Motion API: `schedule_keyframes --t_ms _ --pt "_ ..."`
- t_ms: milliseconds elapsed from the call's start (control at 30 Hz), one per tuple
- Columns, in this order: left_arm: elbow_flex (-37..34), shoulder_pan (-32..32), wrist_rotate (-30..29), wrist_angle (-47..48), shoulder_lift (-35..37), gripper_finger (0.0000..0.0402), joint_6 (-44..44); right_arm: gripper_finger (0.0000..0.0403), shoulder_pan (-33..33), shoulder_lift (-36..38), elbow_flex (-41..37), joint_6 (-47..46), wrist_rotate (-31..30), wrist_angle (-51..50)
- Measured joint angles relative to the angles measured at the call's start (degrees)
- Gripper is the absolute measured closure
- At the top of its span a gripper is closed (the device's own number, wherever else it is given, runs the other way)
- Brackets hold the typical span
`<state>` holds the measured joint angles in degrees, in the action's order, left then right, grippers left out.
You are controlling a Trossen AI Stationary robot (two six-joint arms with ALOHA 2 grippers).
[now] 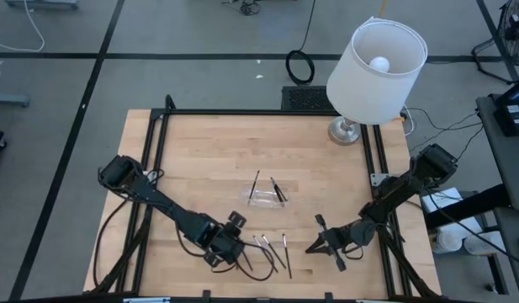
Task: Put items in baskets/containers
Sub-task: Put the brow brush in the transparent organizer
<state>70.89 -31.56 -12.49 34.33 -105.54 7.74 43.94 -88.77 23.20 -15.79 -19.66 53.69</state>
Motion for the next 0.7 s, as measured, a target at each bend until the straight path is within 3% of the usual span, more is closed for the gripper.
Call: schedule_keyframes --t_ms 267,600,700 --pt "0.0 0.0 3.5 -1.6 0.0 0.0243 4.2 0.0403 0.0 0.0 0.0 0.0 0.0 -0.2" --pt "0.0 2.2 3.6 -4.4 -0.4 0.0243 7.4 0.0403 0.0 0.0 0.0 0.0 0.0 -0.4" --pt "0.0 2.9 6.4 -5.8 -0.4 0.0243 8.7 0.0403 0.0 0.0 0.0 0.0 0.0 -0.4"
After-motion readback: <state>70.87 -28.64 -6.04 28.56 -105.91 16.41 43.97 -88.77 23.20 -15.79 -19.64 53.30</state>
